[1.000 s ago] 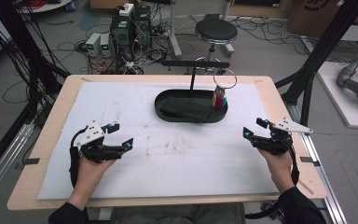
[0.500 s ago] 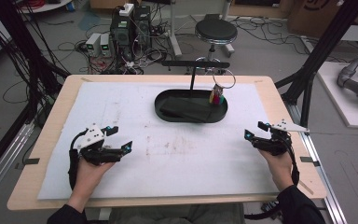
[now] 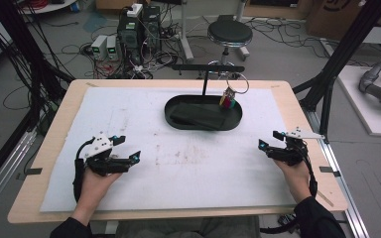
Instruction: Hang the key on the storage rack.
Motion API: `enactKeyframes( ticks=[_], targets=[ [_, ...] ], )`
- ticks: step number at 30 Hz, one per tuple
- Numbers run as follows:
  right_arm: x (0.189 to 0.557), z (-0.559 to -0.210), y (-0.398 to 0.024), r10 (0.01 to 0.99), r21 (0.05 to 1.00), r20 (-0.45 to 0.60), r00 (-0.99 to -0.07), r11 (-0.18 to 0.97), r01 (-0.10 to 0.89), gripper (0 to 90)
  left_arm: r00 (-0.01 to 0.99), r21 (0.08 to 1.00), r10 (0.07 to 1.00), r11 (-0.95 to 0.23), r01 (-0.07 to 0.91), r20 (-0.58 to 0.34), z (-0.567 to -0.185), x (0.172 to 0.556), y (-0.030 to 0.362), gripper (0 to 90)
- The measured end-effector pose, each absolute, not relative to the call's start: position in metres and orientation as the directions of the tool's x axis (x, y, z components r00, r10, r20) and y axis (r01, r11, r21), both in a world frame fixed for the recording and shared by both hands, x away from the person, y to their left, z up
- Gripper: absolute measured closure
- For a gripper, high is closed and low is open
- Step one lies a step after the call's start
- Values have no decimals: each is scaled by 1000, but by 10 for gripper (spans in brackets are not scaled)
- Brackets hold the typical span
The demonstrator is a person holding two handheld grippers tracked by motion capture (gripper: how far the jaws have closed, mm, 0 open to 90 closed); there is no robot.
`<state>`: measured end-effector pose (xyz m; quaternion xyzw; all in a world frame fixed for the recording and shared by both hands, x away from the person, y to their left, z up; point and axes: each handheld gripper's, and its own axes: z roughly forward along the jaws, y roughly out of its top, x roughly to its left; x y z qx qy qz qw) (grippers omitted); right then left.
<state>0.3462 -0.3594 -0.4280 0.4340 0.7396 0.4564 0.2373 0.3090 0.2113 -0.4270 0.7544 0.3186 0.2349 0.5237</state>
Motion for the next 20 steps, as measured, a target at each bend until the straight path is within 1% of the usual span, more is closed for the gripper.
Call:
enactKeyframes(
  ticks=[20],
  targets=[
    [348,-430,-359,856,873,42,-515,219,435,245,677,939,736,-241,245,12,-427,311,213,195]
  ],
)
